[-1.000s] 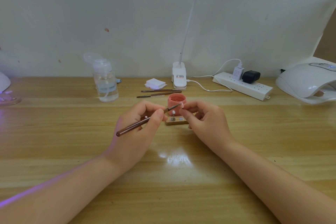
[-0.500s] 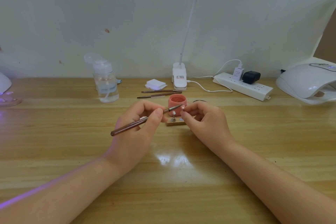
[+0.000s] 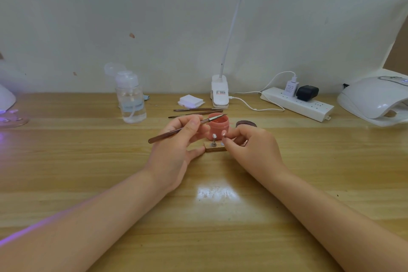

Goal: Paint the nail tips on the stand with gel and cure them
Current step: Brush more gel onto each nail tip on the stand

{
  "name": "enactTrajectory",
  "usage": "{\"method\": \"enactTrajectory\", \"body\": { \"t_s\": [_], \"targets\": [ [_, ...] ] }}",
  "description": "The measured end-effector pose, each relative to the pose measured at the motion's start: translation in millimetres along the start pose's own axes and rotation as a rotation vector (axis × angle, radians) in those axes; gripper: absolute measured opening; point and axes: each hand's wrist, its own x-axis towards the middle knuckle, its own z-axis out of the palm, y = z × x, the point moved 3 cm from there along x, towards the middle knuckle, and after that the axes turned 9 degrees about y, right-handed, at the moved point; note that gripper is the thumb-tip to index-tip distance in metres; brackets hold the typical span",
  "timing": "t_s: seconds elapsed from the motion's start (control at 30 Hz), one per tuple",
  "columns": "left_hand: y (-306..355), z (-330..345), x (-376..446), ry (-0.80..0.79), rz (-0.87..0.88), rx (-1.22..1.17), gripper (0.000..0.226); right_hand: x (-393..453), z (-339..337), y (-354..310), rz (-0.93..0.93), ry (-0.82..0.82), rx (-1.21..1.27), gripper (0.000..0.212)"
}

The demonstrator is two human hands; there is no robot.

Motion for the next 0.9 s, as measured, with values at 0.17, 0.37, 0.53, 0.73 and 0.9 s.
{"method": "enactTrajectory", "body": {
  "t_s": [0.17,0.37,0.53,0.73,0.9],
  "targets": [
    [-1.3,-1.0,-0.1,0.011,-0.023,-0.010,0.013,0.9,0.0,2.5,0.029,-0.039,-0.176,0.012],
    [-0.2,-7.0,-1.7,0.059,0.002,-0.019,0.019,-2.5,-0.3,-3.6,-0.045,-0.065,-0.415,0.026],
    [-0.5,-9.6,-1.3,0.097,0.025,-0.026,0.011,-7.4,-0.7,-8.9,-0.161,-0.019,-0.530,0.031],
    [-1.2,-11.0,0.2,0.099,0.040,-0.035,0.012,-7.5,0.6,-9.3,-0.194,-0.047,-0.552,0.029],
    [-1.3,-12.5,1.1,0.109,0.034,-0.050,0.013,-9.6,0.8,-9.2,-0.228,-0.048,-0.557,0.029]
  ]
}}
